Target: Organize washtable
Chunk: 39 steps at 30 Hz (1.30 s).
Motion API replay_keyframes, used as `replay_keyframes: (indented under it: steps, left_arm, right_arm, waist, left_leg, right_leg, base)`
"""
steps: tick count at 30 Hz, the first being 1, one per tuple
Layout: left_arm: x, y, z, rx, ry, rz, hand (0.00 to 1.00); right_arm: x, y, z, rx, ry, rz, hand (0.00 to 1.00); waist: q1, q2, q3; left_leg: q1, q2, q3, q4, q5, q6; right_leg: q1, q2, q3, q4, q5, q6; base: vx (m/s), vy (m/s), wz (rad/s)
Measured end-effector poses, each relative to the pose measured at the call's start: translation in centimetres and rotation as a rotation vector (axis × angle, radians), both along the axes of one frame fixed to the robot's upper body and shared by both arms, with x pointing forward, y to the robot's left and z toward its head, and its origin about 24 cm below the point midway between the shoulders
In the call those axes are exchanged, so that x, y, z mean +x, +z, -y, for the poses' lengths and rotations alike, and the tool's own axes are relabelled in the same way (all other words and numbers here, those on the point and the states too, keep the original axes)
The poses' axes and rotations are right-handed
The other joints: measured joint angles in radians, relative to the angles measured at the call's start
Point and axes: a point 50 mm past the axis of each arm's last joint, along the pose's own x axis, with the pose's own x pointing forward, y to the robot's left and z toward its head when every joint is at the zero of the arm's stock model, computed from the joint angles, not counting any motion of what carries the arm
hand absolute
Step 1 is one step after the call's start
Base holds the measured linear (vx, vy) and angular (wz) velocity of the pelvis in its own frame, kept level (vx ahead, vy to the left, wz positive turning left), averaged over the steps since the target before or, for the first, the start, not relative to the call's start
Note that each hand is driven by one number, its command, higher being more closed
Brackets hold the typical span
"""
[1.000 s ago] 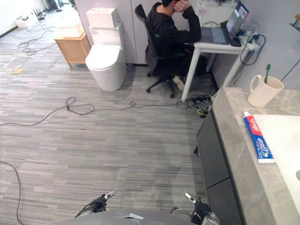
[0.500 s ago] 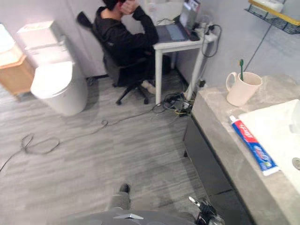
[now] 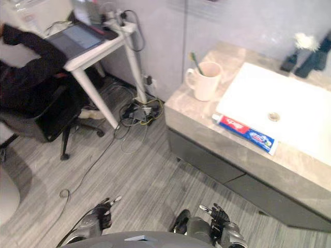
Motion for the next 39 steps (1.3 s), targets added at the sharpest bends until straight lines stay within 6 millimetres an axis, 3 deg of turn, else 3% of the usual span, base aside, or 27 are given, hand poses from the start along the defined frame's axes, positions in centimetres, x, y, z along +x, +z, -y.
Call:
replay_keyframes:
  steps: [2, 3, 4, 6, 8, 9, 10, 12, 13, 14, 15, 21, 27, 30, 32, 34, 36, 37, 38, 39]
  left_arm:
    - [-0.2, -0.3, 2.1, -0.050, -0.017, 0.005, 0.00]
    - [-0.3, -0.4, 2.8, -0.070, -0.022, 0.002, 0.00]
    - [-0.2, -0.3, 3.2, -0.075, -0.040, 0.006, 0.00]
    - [-0.5, -0.3, 3.0, -0.072, -0.038, 0.011, 0.00]
    - [-0.4, -0.1, 2.2, -0.049, -0.038, 0.026, 0.00]
    - [-0.9, -0.2, 1.7, -0.034, -0.032, 0.011, 0.00]
    - [-1.3, -0.3, 1.6, -0.032, -0.027, 0.001, 0.00]
    - [-2.0, -0.5, 1.2, -0.039, 0.019, -0.014, 0.00]
    - [-2.4, -0.7, 1.2, -0.040, 0.033, -0.027, 0.00]
    - [-2.7, -0.7, 1.2, -0.041, 0.040, -0.033, 0.00]
    - [-3.0, -0.9, 1.1, -0.039, 0.048, -0.043, 0.00]
    - [-3.7, -1.1, -0.1, -0.009, 0.031, -0.089, 0.00]
    - [-2.7, -0.9, 0.0, 0.014, -0.052, -0.079, 0.00]
    - [-2.3, -0.8, 0.4, 0.011, -0.090, -0.074, 0.00]
    - [-2.0, -0.8, 0.4, 0.006, -0.097, -0.066, 0.00]
    - [-2.0, -0.8, 0.4, 0.007, -0.095, -0.066, 0.00]
    - [-2.5, -0.9, 0.2, 0.010, -0.094, -0.079, 0.00]
    - [-2.7, -0.9, 0.0, 0.012, -0.093, -0.087, 0.00]
    - [-3.5, -0.9, -0.9, 0.029, -0.078, -0.101, 0.00]
    - [-3.5, -0.9, -1.3, 0.041, -0.076, -0.106, 0.00]
  right_arm:
    - [-0.7, -0.1, 0.5, -0.012, -0.003, -0.019, 0.00]
    - [-0.7, -0.1, 0.4, -0.010, -0.003, -0.016, 0.00]
    - [-0.7, -0.1, 0.4, -0.012, 0.000, -0.019, 0.00]
    - [-0.8, -0.1, 0.4, -0.016, 0.005, -0.025, 0.00]
    - [-0.8, -0.1, 0.6, -0.025, 0.003, -0.027, 0.00]
    - [-0.7, -0.1, 0.8, -0.034, -0.003, -0.030, 0.00]
    - [-0.6, -0.1, 0.8, -0.037, -0.005, -0.029, 0.00]
    - [-0.7, -0.1, 0.9, -0.038, -0.008, -0.030, 0.00]
    - [-0.9, -0.1, 1.2, -0.044, -0.010, -0.036, 0.00]
    - [-1.1, -0.1, 1.3, -0.047, -0.011, -0.039, 0.00]
    - [-1.5, -0.2, 1.3, -0.041, -0.028, -0.047, 0.00]
    - [-2.8, -0.5, 0.8, -0.016, -0.075, -0.069, 0.00]
    - [-3.1, -0.6, 0.7, -0.004, -0.098, -0.071, 0.00]
    - [-3.2, -0.6, 0.9, -0.010, -0.108, -0.073, 0.00]
    - [-3.4, -0.7, 0.9, -0.014, -0.118, -0.079, 0.00]
    - [-3.9, -0.7, 1.2, -0.014, -0.158, -0.093, 0.00]
    - [-5.7, -1.0, 1.4, 0.004, -0.221, -0.144, 0.00]
    - [-6.1, -1.1, 1.4, 0.011, -0.234, -0.158, 0.00]
    - [-6.8, -1.3, 1.0, 0.030, -0.248, -0.178, 0.00]
    - [-7.2, -1.4, 0.6, 0.045, -0.268, -0.188, 0.00]
  waist:
    - [0.010, 0.006, 0.000]
    - [0.012, 0.021, -0.010]
    - [0.012, 0.021, -0.008]
    - [0.035, 0.037, -0.002]
    - [0.056, 0.025, 0.017]
    - [0.067, 0.024, 0.021]
    - [0.069, 0.017, 0.026]
    - [0.067, 0.025, 0.022]
    - [0.065, 0.037, 0.016]
    - [0.065, 0.045, 0.011]
    - [0.060, 0.045, 0.007]
    - [0.035, -0.016, -0.034]
    - [0.012, -0.043, -0.021]
    - [0.005, -0.043, -0.017]
    - [0.000, -0.042, -0.013]
    - [0.000, -0.029, -0.006]
    - [0.001, -0.028, -0.009]
    - [0.001, -0.029, -0.010]
    - [0.001, -0.045, -0.021]
    - [0.001, -0.067, -0.035]
  left_leg:
    - [-0.018, 0.049, -0.002, 0.141, -0.003, -0.003]
    - [-0.056, 0.089, -0.017, 0.276, -0.002, -0.004]
    - [-0.129, 0.148, -0.048, 0.456, 0.000, -0.005]
    - [-0.219, 0.199, -0.112, 0.673, -0.009, -0.003]
    - [-0.275, 0.168, -0.197, 0.729, -0.024, -0.006]
    - [-0.306, 0.102, -0.281, 0.648, -0.044, -0.025]
    - [-0.310, 0.074, -0.311, 0.578, -0.052, -0.030]
    - [-0.294, 0.012, -0.409, 0.267, -0.047, -0.030]
    - [-0.282, -0.001, -0.457, 0.098, 0.015, -0.028]
    - [-0.278, -0.001, -0.478, 0.045, 0.082, -0.029]
    - [-0.270, -0.008, -0.480, 0.037, 0.131, -0.018]
    - [-0.148, -0.092, -0.357, -0.172, 0.183, 0.031]
    - [-0.100, -0.111, -0.302, -0.187, 0.172, 0.053]
    - [-0.087, -0.100, -0.287, -0.182, 0.154, 0.058]
    - [-0.087, -0.093, -0.287, -0.184, 0.150, 0.062]
    - [-0.089, -0.078, -0.285, -0.191, 0.144, 0.070]
    - [-0.092, -0.065, -0.308, -0.191, 0.136, 0.051]
    - [-0.098, -0.062, -0.318, -0.193, 0.141, 0.043]
    - [-0.106, -0.060, -0.335, -0.207, 0.154, 0.022]
    - [-0.106, -0.063, -0.351, -0.229, 0.168, 0.002]
  right_leg:
    - [0.055, 0.032, 0.032, -0.040, 0.001, 0.003]
    - [0.084, 0.050, 0.042, -0.068, -0.005, 0.007]
    - [0.105, 0.077, 0.045, -0.103, -0.010, 0.007]
    - [0.131, 0.106, 0.080, -0.113, -0.017, 0.002]
    - [0.160, 0.107, 0.112, -0.114, -0.017, 0.005]
    - [0.177, 0.097, 0.155, -0.113, -0.011, 0.015]
    - [0.179, 0.092, 0.174, -0.113, -0.008, 0.020]
    - [0.184, 0.080, 0.233, -0.125, 0.004, 0.040]
    - [0.180, 0.082, 0.260, -0.139, 0.009, 0.059]
    - [0.179, 0.086, 0.275, -0.140, 0.006, 0.071]
    - [0.186, 0.077, 0.299, -0.139, -0.007, 0.102]
    - [0.153, -0.009, 0.416, -0.141, 0.015, 0.162]
    - [0.139, -0.027, 0.497, -0.092, 0.024, 0.179]
    - [0.095, -0.026, 0.534, 0.002, 0.024, 0.180]
    - [0.081, -0.032, 0.536, 0.014, 0.038, 0.201]
    - [0.061, -0.059, 0.520, 0.075, 0.015, 0.165]
    - [0.047, -0.135, 0.507, 0.134, 0.014, 0.171]
    - [0.046, -0.141, 0.509, 0.128, 0.028, 0.182]
    - [0.045, -0.157, 0.516, 0.092, 0.105, 0.198]
    - [0.049, -0.156, 0.519, 0.065, 0.115, 0.236]
  base:
    - [0.09, -0.139, -0.50]
    - [0.06, -0.128, -0.29]
    - [0.02, -0.101, -0.17]
    - [-0.05, -0.074, -0.45]
    - [-0.15, -0.059, -0.74]
    - [-0.22, -0.033, -0.79]
    - [-0.29, -0.016, -0.92]
    - [-0.37, 0.050, -0.85]
    - [-0.35, 0.104, -0.80]
    - [-0.17, 0.162, -0.66]
    - [0.01, 0.154, -0.42]
    - [0.18, 0.158, -0.48]
    - [0.11, 0.070, -0.33]
    - [-0.02, 0.070, -0.26]
    - [-0.06, 0.079, -0.08]
    - [-0.03, 0.100, 0.00]
    - [0.01, 0.129, 0.18]
    - [-0.02, 0.037, 0.35]
    - [-0.03, -0.072, 0.36]
    - [0.01, -0.182, 0.20]
